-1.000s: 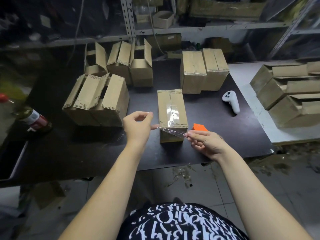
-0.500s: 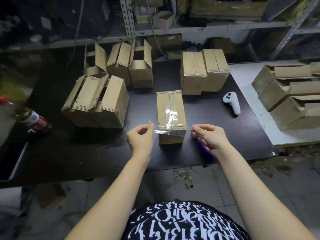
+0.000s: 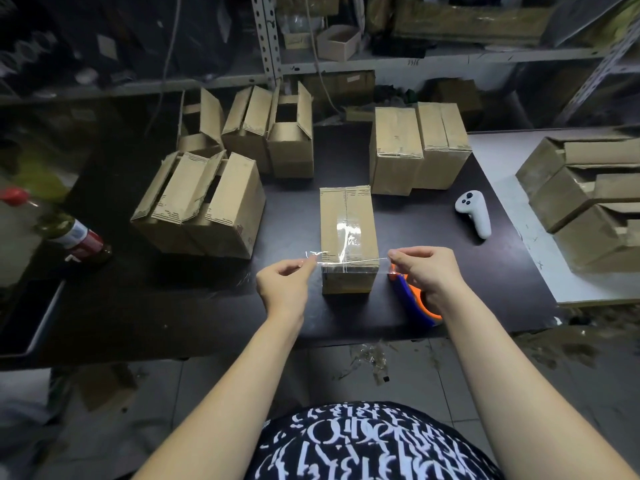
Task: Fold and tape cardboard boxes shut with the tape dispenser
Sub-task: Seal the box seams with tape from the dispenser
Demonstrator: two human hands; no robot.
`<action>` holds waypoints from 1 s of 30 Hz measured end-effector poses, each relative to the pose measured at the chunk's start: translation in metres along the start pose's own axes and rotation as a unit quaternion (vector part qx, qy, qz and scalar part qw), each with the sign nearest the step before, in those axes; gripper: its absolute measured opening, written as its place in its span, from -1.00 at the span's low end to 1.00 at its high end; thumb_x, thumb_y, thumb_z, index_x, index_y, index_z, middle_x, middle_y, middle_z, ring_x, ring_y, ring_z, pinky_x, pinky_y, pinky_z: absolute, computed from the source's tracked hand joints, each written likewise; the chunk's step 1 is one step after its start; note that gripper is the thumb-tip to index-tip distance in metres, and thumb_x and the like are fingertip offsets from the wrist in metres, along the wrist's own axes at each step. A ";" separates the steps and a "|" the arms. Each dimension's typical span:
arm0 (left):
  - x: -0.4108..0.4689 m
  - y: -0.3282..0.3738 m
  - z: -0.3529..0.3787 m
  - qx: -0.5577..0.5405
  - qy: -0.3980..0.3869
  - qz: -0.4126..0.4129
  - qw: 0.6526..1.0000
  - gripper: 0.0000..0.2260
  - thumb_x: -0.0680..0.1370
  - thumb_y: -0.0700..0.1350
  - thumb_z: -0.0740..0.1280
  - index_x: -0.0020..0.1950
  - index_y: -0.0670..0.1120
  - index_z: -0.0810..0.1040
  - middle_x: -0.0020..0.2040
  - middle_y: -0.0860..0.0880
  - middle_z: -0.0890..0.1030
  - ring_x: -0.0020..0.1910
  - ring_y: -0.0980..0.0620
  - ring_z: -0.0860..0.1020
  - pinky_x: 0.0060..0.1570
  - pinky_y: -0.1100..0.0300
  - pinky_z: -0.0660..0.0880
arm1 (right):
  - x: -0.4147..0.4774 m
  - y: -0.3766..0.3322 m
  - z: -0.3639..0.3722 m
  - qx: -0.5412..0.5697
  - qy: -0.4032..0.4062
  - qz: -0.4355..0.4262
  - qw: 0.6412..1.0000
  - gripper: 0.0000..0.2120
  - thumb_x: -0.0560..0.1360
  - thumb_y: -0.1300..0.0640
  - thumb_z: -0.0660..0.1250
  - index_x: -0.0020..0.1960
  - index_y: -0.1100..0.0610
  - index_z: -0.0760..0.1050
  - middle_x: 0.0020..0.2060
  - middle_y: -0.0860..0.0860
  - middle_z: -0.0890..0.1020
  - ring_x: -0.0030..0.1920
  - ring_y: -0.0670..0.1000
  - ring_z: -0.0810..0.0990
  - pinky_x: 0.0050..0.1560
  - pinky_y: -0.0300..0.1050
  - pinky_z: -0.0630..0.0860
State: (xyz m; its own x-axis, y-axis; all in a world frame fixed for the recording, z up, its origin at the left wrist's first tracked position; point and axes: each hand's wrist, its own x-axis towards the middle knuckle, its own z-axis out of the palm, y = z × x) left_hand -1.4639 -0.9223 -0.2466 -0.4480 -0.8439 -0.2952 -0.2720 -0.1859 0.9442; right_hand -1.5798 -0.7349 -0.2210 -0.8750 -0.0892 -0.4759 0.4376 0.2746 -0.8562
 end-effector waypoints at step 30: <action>0.020 -0.037 -0.003 0.160 -0.102 -0.091 0.978 -0.67 0.52 -0.01 0.50 -0.44 -0.04 0.59 -0.48 0.03 0.59 -0.29 -0.14 0.66 -0.18 0.09 0.59 | 0.007 0.039 0.011 0.003 0.004 -0.116 0.993 -0.71 0.40 0.21 0.62 0.04 0.11 0.58 -0.18 0.06 0.70 -0.20 -0.04 0.68 -0.19 -0.27 0.59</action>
State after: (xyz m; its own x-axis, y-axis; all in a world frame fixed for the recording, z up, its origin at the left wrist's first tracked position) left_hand -1.4601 -0.9340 -0.2871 -0.5194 -0.6879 -0.5070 -0.6003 -0.1286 0.7894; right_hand -1.5665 -0.7354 -0.2600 -0.9541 -0.1418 -0.2639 0.2251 0.2423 -0.9437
